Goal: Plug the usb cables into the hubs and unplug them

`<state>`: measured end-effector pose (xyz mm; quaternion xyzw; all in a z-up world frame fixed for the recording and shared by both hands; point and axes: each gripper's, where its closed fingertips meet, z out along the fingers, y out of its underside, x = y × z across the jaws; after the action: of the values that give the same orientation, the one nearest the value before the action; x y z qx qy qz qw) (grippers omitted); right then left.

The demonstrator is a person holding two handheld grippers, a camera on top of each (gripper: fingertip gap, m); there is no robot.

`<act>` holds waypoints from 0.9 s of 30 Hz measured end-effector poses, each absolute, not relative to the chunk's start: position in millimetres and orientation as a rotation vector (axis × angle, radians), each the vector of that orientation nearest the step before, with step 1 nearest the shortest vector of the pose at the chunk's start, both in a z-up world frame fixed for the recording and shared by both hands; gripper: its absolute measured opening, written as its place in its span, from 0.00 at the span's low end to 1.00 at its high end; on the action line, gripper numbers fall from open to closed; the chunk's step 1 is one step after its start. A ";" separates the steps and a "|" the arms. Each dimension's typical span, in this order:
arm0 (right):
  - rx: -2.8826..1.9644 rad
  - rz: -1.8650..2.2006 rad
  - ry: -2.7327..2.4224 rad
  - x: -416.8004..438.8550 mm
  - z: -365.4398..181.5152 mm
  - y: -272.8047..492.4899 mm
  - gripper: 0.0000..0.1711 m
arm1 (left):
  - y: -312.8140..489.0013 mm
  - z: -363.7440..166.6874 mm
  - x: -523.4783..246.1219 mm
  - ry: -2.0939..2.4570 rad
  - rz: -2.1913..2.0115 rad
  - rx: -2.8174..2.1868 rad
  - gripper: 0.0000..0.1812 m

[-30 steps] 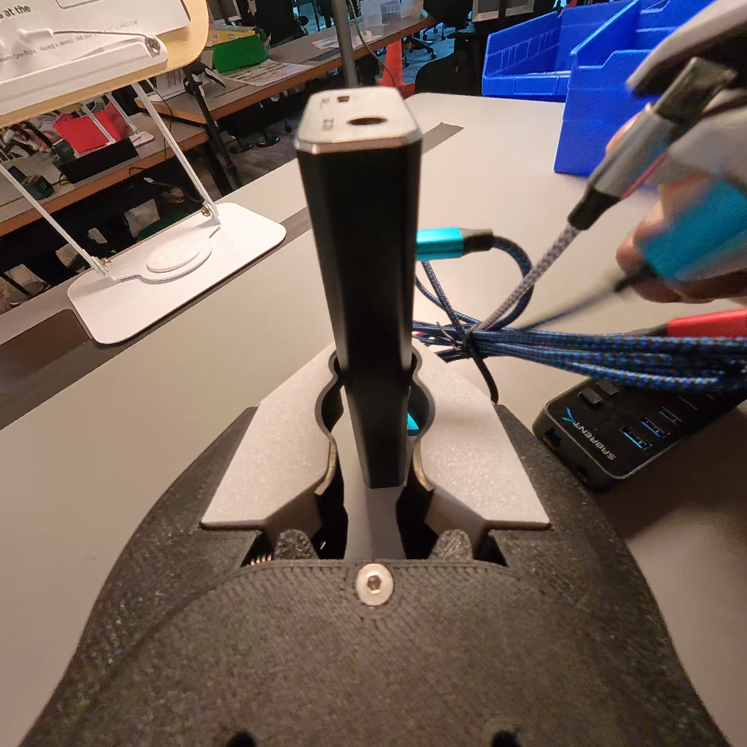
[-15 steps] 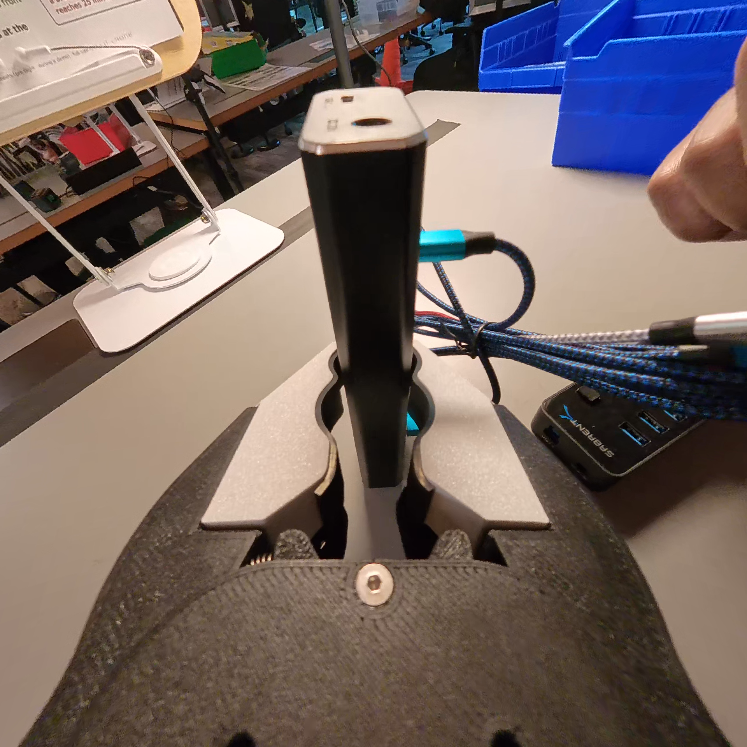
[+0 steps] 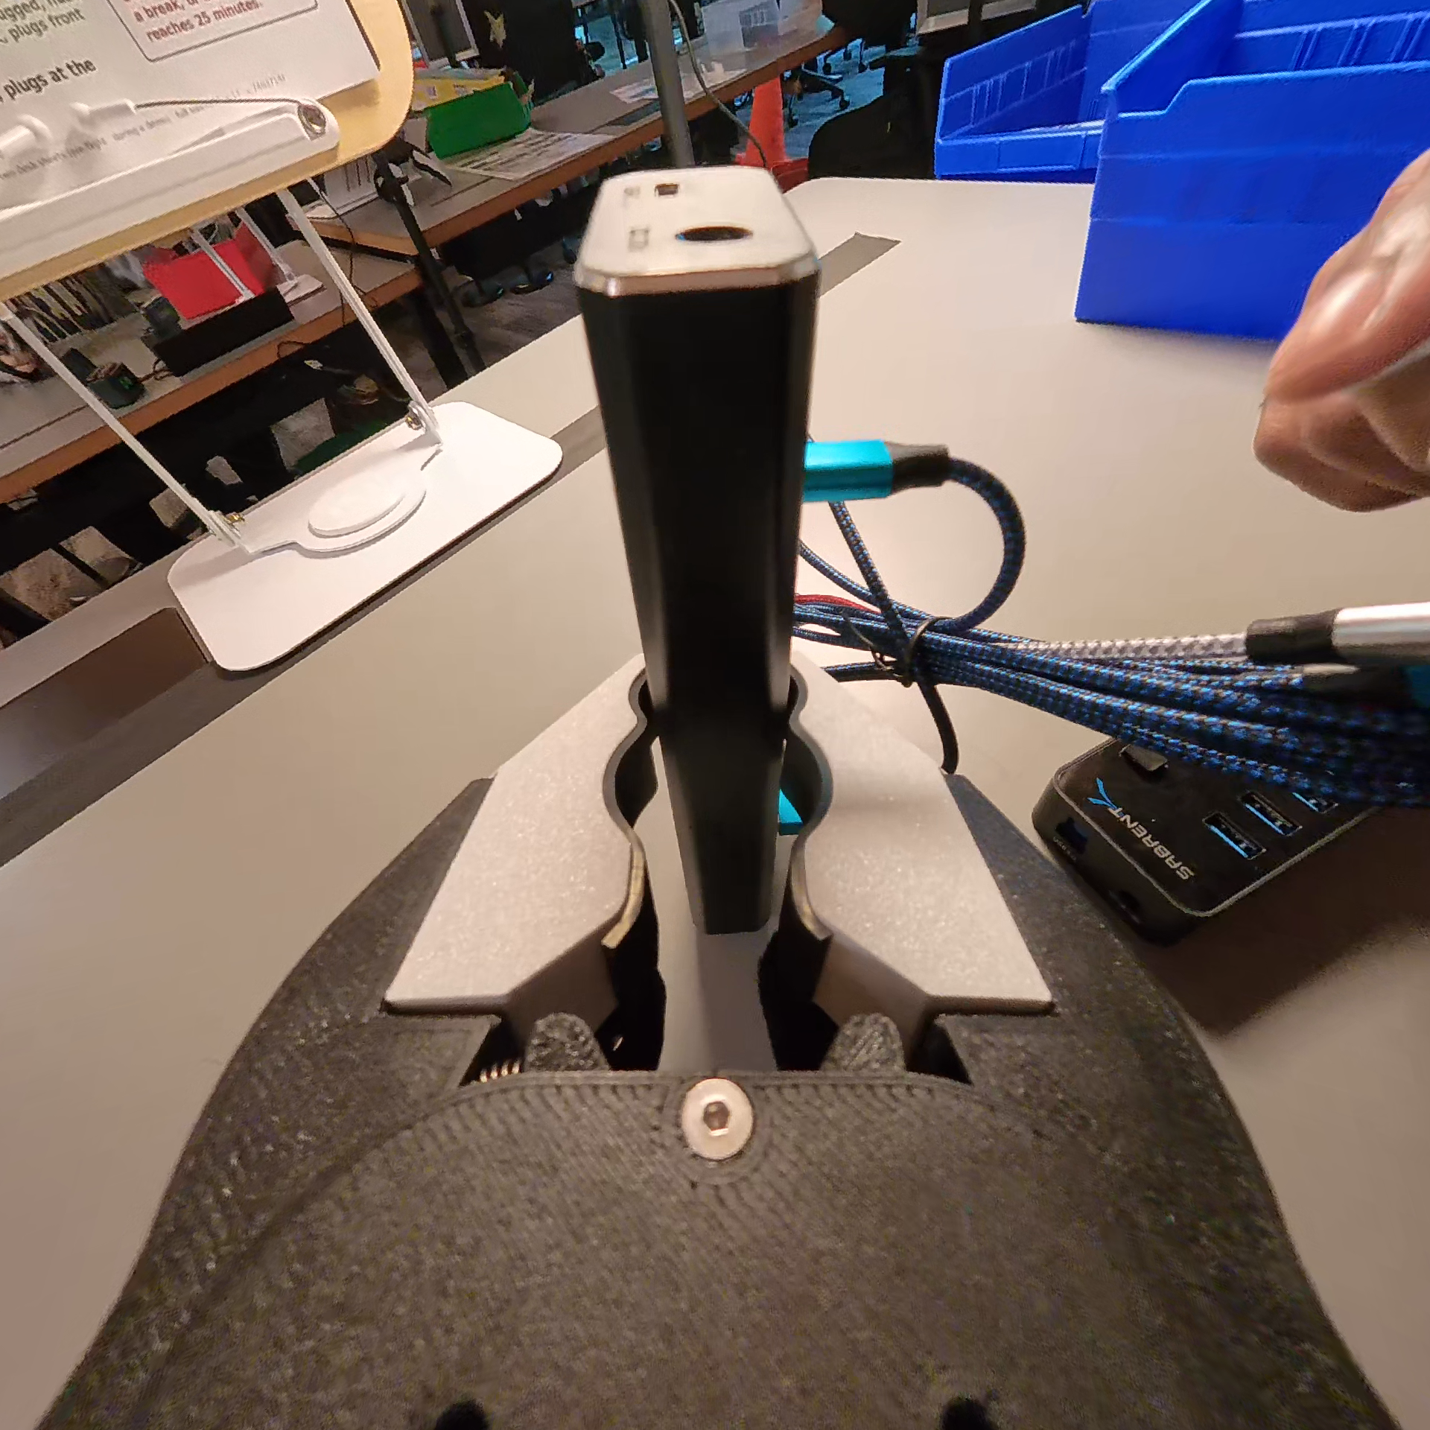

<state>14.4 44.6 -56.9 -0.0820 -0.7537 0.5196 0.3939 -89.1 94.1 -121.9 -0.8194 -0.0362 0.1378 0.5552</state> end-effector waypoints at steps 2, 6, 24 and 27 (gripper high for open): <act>-0.201 1.313 -1.940 15.3 -62.1 40.9 0.20 | 94.4 -122.0 -88.2 -0.082 0.325 -1.936 0.16; -0.252 1.282 -1.909 7.3 -60.4 49.4 0.19 | 94.4 -121.2 -87.8 -0.079 0.327 -1.933 0.16; -0.590 1.416 -1.708 -24.6 -51.5 78.3 0.15 | 94.8 -121.3 -86.7 -0.073 0.335 -1.936 0.16; -0.592 1.383 -1.708 -27.5 -57.3 72.5 0.13 | 94.9 -120.6 -86.4 -0.073 0.340 -1.932 0.16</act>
<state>-27.5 72.5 -57.3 -0.2362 -0.6813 0.5516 0.4193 -86.4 94.9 -120.6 -0.8183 -0.0311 0.1439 0.5556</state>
